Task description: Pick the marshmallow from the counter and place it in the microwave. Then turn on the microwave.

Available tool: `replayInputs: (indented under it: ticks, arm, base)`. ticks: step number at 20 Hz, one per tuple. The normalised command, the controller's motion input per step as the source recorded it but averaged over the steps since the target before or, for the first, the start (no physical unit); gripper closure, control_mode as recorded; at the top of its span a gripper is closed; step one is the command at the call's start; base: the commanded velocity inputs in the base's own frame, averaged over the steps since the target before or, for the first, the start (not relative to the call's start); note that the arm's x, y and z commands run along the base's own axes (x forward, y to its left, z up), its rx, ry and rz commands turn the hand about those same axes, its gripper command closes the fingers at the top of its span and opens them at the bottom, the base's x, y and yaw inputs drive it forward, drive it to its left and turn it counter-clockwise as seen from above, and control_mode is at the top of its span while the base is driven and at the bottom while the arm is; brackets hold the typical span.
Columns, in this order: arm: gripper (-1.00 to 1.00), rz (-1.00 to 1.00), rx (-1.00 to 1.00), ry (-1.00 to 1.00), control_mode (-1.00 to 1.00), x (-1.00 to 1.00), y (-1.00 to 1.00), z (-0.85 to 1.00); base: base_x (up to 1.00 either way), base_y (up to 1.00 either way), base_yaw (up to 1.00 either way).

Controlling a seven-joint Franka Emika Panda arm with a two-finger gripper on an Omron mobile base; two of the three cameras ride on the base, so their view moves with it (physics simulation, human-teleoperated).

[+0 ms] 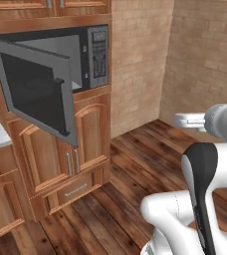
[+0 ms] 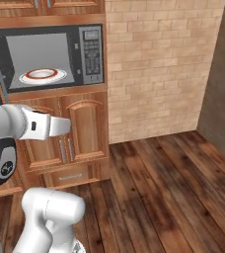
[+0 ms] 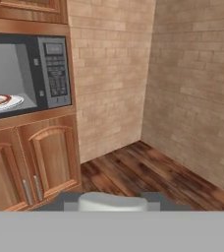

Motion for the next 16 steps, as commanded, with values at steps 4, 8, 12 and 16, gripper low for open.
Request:
replayInputs:
  ticks: [4, 8, 12, 16]
  arm:
    - [1.00, 0.00, 0.00, 0.00, 1.00, 0.00, 0.00, 0.00]
    - [1.00, 0.00, 0.00, 0.00, 1.00, 0.00, 0.00, 0.00]
    - [1.00, 0.00, 0.00, 0.00, 1.00, 0.00, 0.00, 0.00]
    - [1.00, 0.00, 0.00, 0.00, 1.00, 0.00, 0.00, 0.00]
  base:
    - [0.01, -0.39, 0.23]
    - [0.00, -0.41, 0.18]
    - [0.00, -0.40, 0.18]
    - [0.03, -0.38, 0.20]
